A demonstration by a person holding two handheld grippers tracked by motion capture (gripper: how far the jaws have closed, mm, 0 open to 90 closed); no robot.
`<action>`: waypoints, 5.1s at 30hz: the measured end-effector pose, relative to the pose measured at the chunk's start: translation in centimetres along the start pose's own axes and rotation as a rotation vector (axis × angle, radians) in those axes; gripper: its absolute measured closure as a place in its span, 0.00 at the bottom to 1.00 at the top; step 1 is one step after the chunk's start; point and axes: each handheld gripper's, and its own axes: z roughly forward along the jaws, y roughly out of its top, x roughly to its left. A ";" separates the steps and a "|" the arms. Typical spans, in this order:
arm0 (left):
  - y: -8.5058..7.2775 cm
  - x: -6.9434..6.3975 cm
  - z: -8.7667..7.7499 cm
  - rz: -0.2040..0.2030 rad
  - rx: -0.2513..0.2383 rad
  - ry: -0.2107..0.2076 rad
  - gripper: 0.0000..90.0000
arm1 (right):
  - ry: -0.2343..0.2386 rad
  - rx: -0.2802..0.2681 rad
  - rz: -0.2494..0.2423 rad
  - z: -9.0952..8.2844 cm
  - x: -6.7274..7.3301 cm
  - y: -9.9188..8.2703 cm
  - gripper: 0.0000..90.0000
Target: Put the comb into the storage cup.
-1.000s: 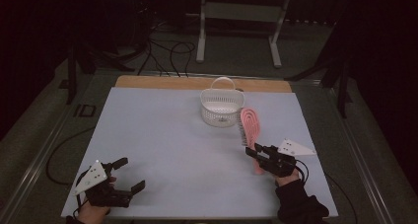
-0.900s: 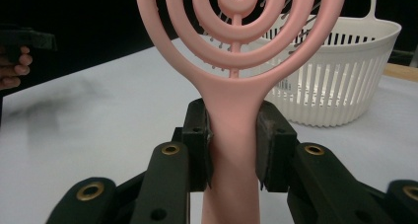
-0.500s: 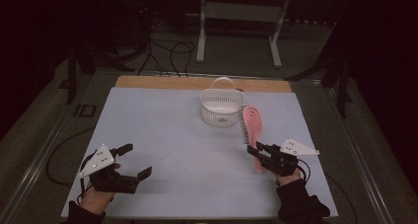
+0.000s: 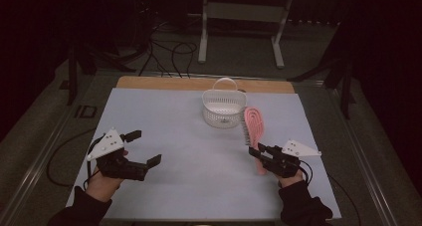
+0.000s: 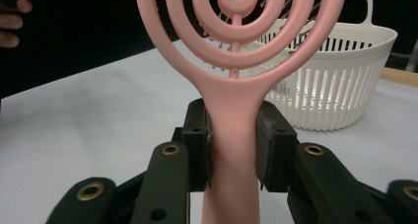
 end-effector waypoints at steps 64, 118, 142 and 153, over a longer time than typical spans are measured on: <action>11.6 -8.6 16.1 -0.096 0.177 -0.198 0.00 | -0.002 0.014 -0.001 0.5 0.0 -0.2 0.78; 9.2 -9.3 22.3 -0.297 0.201 -0.211 0.58 | -0.006 0.020 -0.006 0.7 0.0 -0.2 0.78; 9.9 -10.4 22.2 -0.264 0.148 -0.244 0.72 | -0.034 -0.017 0.015 0.5 0.2 0.2 0.72; 10.3 -11.1 22.3 -0.206 0.148 -0.255 0.72 | 0.006 0.009 0.029 0.8 0.6 0.5 0.34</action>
